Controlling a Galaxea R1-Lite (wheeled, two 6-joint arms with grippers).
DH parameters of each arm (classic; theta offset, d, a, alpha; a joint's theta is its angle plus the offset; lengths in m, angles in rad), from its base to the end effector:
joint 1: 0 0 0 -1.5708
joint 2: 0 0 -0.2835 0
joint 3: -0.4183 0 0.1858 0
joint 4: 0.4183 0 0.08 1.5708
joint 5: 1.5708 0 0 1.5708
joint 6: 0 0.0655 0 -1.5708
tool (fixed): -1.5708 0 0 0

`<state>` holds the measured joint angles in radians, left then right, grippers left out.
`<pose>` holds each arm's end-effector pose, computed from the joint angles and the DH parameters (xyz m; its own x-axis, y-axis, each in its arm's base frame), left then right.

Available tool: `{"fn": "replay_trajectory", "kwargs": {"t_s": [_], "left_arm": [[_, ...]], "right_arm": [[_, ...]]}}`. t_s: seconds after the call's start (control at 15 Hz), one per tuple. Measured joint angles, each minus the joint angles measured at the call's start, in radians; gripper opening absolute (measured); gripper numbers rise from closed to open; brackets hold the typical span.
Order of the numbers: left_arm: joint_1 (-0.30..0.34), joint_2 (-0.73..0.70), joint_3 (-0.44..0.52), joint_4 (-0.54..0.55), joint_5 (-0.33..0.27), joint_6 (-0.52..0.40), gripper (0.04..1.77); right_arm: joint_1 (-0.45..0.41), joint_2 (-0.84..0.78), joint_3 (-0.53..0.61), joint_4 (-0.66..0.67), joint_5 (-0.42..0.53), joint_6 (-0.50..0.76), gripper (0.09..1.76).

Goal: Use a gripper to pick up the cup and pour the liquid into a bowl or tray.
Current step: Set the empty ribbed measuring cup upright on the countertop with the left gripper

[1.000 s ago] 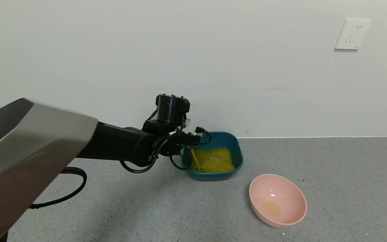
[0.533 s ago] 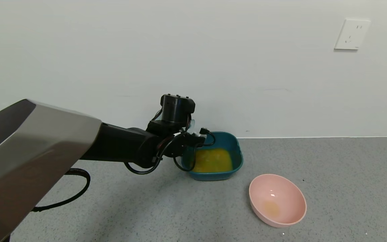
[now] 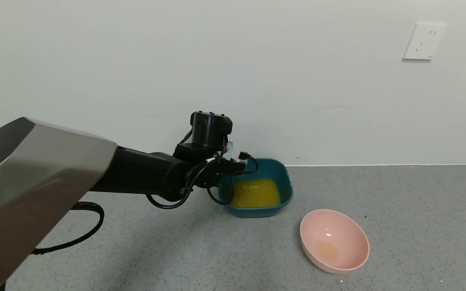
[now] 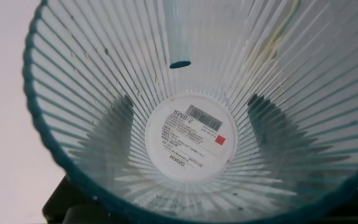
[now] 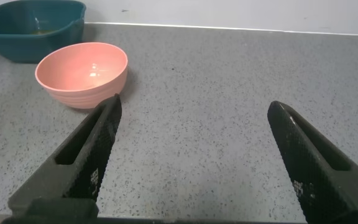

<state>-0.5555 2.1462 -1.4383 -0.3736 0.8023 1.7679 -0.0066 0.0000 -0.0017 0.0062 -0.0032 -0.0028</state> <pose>0.4079 -0.1978 0.1436 0.9370 0.2646 -0.2281 0.3146 -0.3555 0.8802 0.0316 -0.0004 0.0751 0.9999 -0.0098 -0.0045 0.0098 0.9999 -0.0028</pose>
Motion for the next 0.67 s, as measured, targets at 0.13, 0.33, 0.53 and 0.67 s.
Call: {"fn": "replay_trajectory", "kwargs": {"t_s": [0.13, 0.33, 0.53, 0.67], "left_arm": [[0.001, -0.01, 0.001, -0.001, 0.004, -0.009, 1.27], [0.004, -0.024, 0.008, 0.007, 0.007, -0.128, 1.27], [0.007, -0.043, 0.049, 0.009, 0.0, -0.257, 1.27], [0.011, -0.057, 0.08, 0.009, -0.008, -0.382, 1.27]], "right_arm": [[0.0, 0.0, 0.0, 0.0, 0.0, 0.0, 1.71], [0.0, 0.0, 0.0, 0.0, 0.0, 0.0, 1.71], [0.0, 0.0, 0.0, 0.0, 0.0, 0.0, 1.71], [0.0, 0.0, 0.0, 0.0, 0.0, 0.0, 1.71]]}}
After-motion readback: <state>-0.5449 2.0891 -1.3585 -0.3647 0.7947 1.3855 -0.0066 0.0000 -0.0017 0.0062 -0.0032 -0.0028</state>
